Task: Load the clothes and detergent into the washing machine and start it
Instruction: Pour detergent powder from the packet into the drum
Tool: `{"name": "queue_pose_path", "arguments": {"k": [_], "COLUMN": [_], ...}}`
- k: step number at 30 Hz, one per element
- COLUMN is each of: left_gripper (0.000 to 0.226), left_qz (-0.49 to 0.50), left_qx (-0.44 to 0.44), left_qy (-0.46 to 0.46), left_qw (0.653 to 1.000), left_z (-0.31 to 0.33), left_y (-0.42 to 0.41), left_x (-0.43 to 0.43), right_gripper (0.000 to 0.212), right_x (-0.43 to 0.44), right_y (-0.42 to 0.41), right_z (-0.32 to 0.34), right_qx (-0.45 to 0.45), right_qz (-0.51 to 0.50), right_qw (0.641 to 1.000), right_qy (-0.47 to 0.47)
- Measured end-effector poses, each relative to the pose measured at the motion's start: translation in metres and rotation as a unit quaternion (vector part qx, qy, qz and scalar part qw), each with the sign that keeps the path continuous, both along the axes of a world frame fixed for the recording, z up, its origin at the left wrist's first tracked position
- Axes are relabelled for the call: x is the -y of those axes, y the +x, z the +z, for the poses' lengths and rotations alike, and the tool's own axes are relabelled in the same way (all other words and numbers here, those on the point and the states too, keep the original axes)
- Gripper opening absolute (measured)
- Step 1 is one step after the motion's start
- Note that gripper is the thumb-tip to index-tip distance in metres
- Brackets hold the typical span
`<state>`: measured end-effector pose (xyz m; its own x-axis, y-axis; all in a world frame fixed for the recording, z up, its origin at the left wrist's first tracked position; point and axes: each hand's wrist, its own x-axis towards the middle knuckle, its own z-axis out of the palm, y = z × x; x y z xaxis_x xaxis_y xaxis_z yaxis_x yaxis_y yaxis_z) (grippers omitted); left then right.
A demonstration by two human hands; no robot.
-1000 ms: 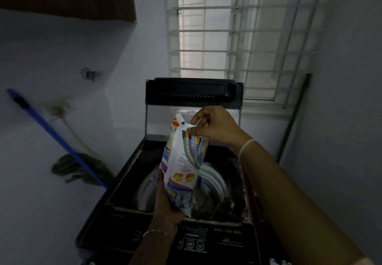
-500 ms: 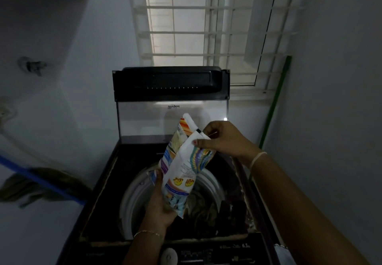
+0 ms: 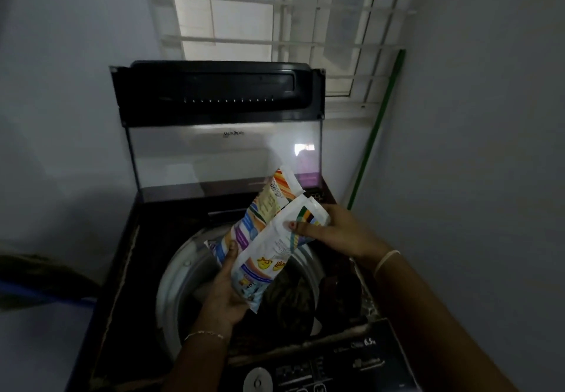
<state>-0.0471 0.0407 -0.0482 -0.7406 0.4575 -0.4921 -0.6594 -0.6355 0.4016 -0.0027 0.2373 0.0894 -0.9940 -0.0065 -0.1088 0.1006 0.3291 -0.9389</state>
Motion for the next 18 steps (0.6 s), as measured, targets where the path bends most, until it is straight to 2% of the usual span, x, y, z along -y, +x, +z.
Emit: {"name": "queue_pose_path", "arguments": {"k": [5,10,18], "left_gripper": [0.048,0.047,0.042], "left_qz": [-0.037,-0.033,-0.035], "left_qx": [-0.014,-0.049,-0.108], "left_qy": [-0.015,-0.034,-0.122], "left_qw": [0.999,0.998,0.986], "left_z": [-0.007,-0.011,-0.027], "left_y": [0.004,0.003,0.011], "left_x": [-0.001,-0.003,-0.001], "right_gripper": [0.028,0.036,0.031], "right_x": [-0.011,-0.029,-0.059], "right_y": [0.002,0.005,0.034], "right_z": [-0.01,-0.019,-0.047], "right_qx": [0.026,0.061,0.09], "right_qz": [-0.032,-0.048,-0.048], "right_qw": [0.999,0.997,0.992], "right_qy": [0.001,0.002,-0.071]}}
